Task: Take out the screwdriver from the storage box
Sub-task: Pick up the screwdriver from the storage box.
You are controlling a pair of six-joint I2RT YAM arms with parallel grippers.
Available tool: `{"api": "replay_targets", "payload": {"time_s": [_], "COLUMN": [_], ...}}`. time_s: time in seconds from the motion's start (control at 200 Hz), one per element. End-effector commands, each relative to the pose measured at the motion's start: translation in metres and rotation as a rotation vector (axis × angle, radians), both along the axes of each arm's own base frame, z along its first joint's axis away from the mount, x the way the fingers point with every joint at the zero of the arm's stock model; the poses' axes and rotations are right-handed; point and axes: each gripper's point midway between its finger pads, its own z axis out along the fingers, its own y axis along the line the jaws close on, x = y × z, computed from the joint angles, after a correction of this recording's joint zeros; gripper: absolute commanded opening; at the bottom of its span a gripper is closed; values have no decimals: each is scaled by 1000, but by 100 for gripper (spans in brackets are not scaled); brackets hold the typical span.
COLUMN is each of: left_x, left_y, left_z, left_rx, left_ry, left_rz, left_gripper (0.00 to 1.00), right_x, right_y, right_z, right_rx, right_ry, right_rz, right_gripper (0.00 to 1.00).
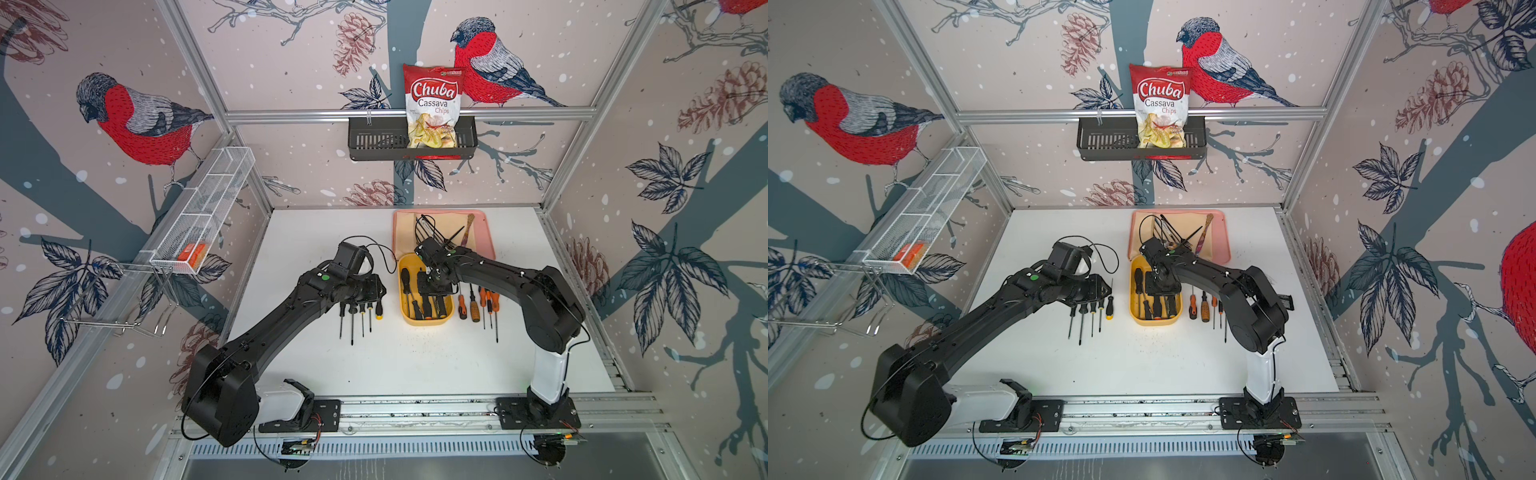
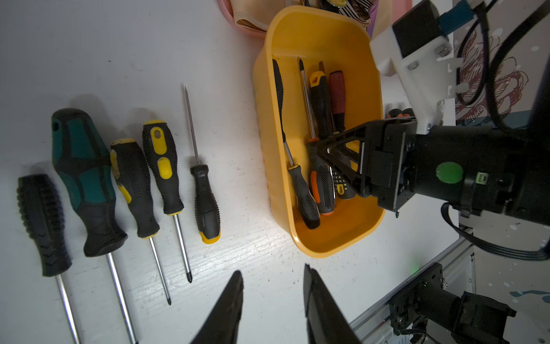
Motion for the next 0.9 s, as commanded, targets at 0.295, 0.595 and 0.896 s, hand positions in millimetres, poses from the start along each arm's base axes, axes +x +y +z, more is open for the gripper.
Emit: {"api": "replay_targets", "payload": {"time_s": [0.295,0.595,0.896], "left_x": [-1,-1,3], "left_y": [0,-2,-10], "left_z": [-8,-5,-1], "left_rx": [1,-13,-36], "left_ry": [2,-5,-15], "left_rz": [0,6,-7], "left_gripper": [37,37,37], "right_x": [-2,0,3], "right_y": [1,1,-5], "right_z": [-23,-7,44], "right_rx": [-58,-56,-21], "right_ry": [41,10,-81], "right_rz": [35,45,36], "right_gripper": [28,16,14]}}
